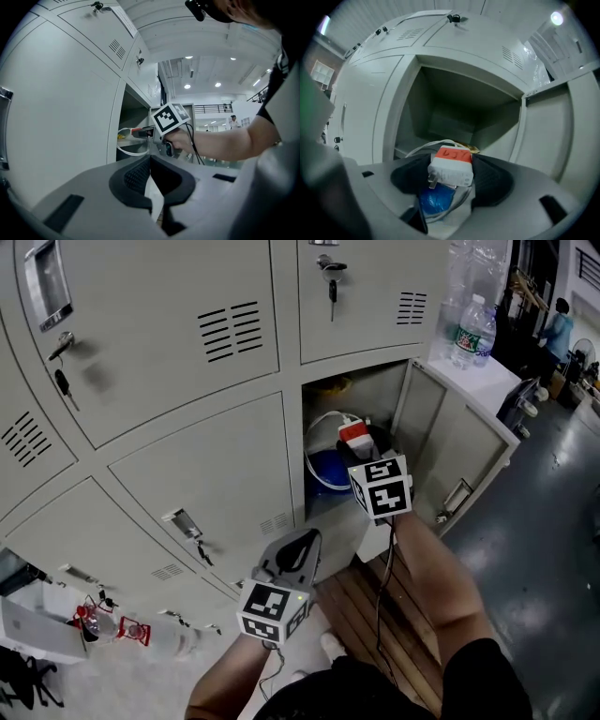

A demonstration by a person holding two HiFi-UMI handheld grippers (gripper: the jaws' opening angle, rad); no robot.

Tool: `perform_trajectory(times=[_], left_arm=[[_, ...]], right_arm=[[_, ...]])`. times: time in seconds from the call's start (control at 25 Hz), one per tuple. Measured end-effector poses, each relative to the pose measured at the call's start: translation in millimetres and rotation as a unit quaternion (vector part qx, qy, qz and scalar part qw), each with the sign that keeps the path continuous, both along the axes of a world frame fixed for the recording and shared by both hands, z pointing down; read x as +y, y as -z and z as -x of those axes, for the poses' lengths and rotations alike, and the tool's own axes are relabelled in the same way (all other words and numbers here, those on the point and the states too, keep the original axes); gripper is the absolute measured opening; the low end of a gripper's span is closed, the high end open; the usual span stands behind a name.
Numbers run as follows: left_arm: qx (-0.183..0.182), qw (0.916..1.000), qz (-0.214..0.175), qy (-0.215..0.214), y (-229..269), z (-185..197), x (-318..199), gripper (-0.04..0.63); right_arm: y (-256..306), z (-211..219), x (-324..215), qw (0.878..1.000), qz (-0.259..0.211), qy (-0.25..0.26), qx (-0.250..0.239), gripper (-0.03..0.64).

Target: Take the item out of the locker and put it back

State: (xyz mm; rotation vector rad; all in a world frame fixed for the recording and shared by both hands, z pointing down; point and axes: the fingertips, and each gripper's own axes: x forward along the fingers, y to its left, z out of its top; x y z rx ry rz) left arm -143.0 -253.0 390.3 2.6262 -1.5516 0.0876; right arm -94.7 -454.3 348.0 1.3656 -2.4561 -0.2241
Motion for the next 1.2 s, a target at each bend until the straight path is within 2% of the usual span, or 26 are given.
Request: perform_trajectory(times=[0.28,0.68,0.88,1.2], left_arm=[[0.001,0.9998,0.002,-0.021,-2,-5,26,0.006],[0.012,0.9985,0.022,-0.049,-25,-15,67,0.006],[0.022,0.998,0.038,-0.046,-38,-20,84,0.006],[0.021,0.9986,0.037,-0.03,-34,-34,92,0.006]], right_arm=[[1,-21,40,1.0,-0.002,-0.017,-0.014,0.275],[-18,-37,113,1.0,-0.01,-0.025,0.007,0.275],[-33,-41,154,1.0,-0.003,-0.015,0.006,0.275],[-31,-47,198,1.0,-0.007,0.022,0.003,0.275]])
